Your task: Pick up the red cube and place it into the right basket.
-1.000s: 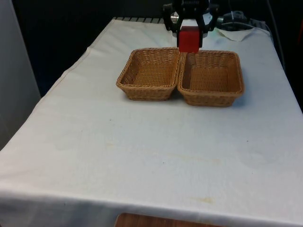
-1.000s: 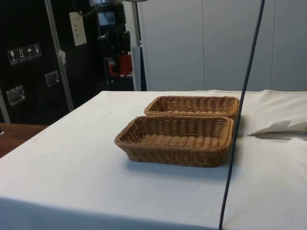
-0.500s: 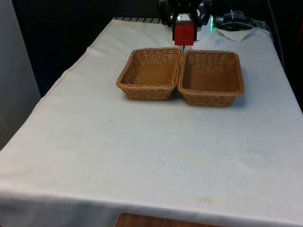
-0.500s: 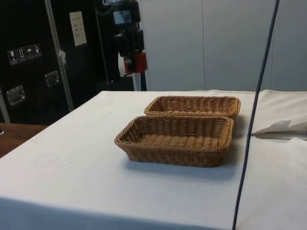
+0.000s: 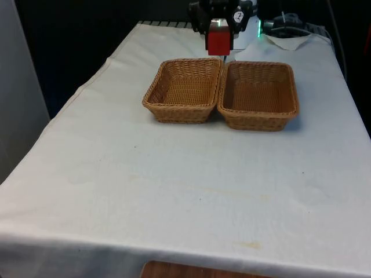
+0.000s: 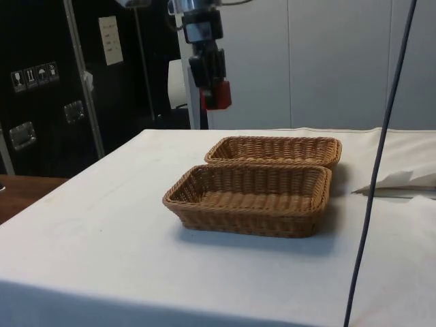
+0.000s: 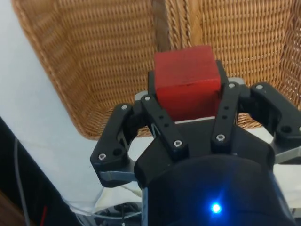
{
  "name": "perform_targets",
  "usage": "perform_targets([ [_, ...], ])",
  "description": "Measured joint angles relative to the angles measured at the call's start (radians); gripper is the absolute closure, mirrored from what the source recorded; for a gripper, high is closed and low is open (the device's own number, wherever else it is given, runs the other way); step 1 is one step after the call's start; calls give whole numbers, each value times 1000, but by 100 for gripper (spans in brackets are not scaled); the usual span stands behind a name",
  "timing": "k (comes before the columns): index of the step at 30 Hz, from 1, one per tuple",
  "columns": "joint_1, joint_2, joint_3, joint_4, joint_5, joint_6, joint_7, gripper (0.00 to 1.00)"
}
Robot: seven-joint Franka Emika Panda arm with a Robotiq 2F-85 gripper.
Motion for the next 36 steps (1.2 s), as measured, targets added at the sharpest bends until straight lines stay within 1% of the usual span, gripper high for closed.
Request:
perform_targets([
  [2,-1,-2,-15,-31,0,28,-22,99],
  [4,-2,-3,-24,-50,0,47,-36,99],
  [7,-2,-6,-32,-68,0,63,-48,99],
  [10,-4,-11,-50,-101,0,90,-76,99],
  [14,-5,-11,-60,-119,0,107,-91,99],
  [20,-7,-11,-91,-181,0,175,-141,99],
  [23,-7,-11,-98,-209,0,206,-156,99],
  [24,-7,-11,-98,-209,0,206,-156,99],
  [25,-7,-11,-100,-219,0,217,-161,99],
  [26,-8,-11,-105,-239,0,241,-170,99],
  [27,-8,-11,-105,-239,0,241,-170,99],
  [29,-8,-10,-111,-265,0,272,-183,99],
  [33,-9,-7,-118,-296,0,309,-200,99],
  [35,-9,-5,-120,-302,-1,318,-204,99],
  [36,-9,-1,-124,-315,-1,335,-212,99],
])
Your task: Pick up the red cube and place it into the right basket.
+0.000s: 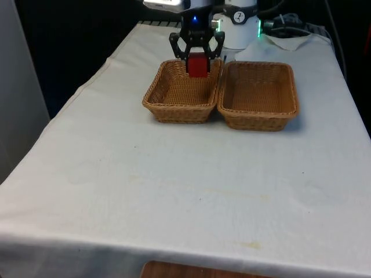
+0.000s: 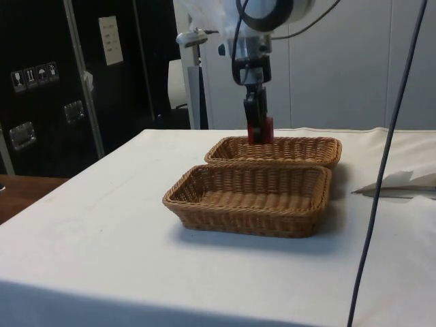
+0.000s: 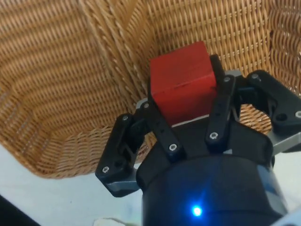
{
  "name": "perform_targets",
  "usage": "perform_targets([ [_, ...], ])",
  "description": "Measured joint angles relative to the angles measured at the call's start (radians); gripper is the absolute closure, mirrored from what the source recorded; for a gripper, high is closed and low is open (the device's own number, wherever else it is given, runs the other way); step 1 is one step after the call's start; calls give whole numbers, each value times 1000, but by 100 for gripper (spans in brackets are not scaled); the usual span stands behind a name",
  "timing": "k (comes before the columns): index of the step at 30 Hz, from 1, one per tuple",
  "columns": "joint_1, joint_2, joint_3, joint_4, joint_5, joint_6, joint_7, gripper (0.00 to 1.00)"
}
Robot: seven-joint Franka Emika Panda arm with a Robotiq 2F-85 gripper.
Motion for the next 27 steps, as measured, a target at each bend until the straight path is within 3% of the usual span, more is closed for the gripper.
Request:
perform_targets([
  [13,-1,39,-32,-79,0,117,-44,99],
  [24,-1,96,-40,-115,1,205,-50,99],
  [27,-1,130,-35,-126,11,254,-50,99],
])
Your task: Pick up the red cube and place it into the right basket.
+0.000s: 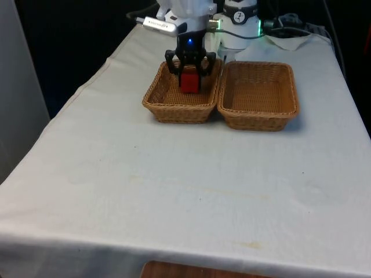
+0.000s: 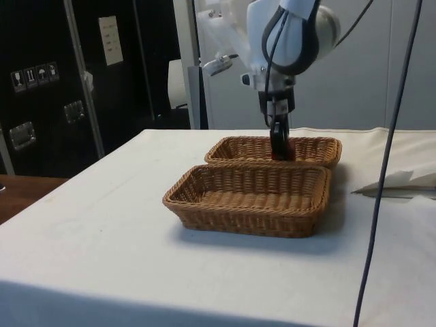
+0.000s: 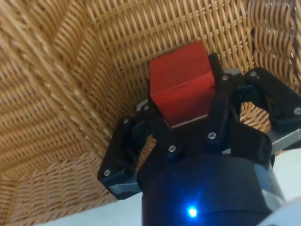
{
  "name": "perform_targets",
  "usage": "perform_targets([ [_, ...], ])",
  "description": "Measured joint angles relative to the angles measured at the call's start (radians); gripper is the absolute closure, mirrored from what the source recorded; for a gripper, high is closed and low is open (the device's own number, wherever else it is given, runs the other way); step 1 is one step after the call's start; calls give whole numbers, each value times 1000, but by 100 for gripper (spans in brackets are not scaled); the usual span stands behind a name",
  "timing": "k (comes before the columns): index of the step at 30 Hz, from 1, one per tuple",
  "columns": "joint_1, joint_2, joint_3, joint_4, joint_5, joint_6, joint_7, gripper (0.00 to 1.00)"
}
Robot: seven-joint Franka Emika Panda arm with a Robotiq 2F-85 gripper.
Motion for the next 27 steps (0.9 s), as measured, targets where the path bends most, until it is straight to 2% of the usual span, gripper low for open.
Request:
perform_targets([
  [4,0,17,4,1,9,23,0,97],
  [5,0,15,4,1,9,22,0,92],
  [8,0,10,4,1,9,20,0,65],
  [9,0,7,3,1,9,18,0,65],
  [10,0,2,2,-1,9,15,0,45],
  [13,0,-2,1,-1,9,12,0,17],
  [14,0,-2,1,-1,9,12,0,3],
  [15,0,-3,1,-1,9,11,0,0],
  [27,0,-20,-7,2,8,-1,-3,0],
])
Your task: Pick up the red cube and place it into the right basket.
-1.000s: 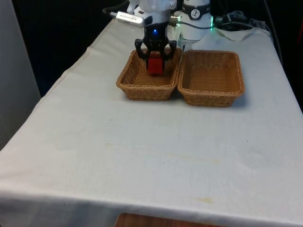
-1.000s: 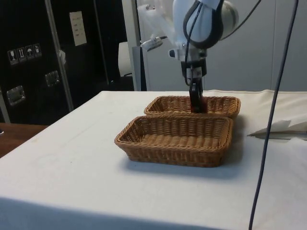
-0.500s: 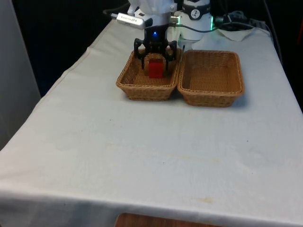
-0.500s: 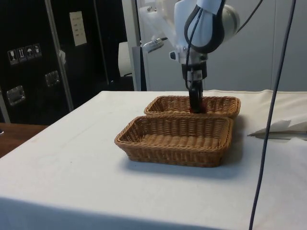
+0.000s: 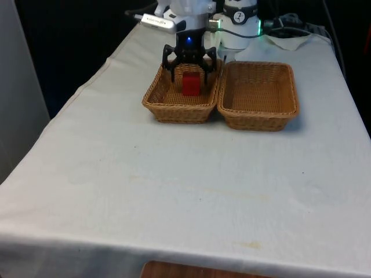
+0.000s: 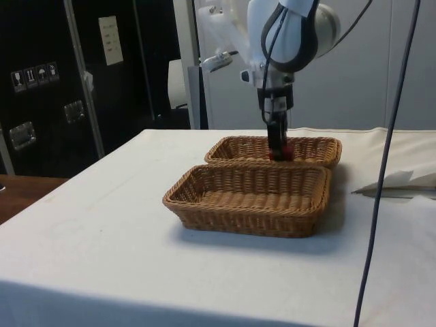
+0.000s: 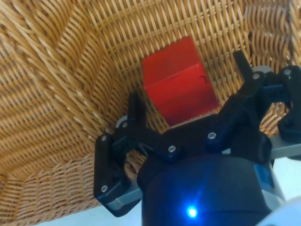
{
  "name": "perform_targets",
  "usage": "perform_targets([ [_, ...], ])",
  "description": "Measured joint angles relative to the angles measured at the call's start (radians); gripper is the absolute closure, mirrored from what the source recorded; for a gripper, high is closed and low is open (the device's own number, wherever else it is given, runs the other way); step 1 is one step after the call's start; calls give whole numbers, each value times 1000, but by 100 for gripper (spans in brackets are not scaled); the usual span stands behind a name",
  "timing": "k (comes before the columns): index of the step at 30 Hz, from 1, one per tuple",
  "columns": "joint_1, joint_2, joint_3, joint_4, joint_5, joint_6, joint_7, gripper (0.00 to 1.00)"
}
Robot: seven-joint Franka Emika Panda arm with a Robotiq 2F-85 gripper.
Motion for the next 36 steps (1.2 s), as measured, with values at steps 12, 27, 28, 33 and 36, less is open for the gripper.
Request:
perform_targets([
  [12,5,-104,9,24,-20,-93,26,0],
  [27,12,-148,102,89,-53,-170,146,0],
  [28,12,-149,107,95,-55,-175,153,0],
  [33,13,-155,130,120,-59,-199,179,0],
  [36,13,-158,148,145,-60,-220,200,0],
])
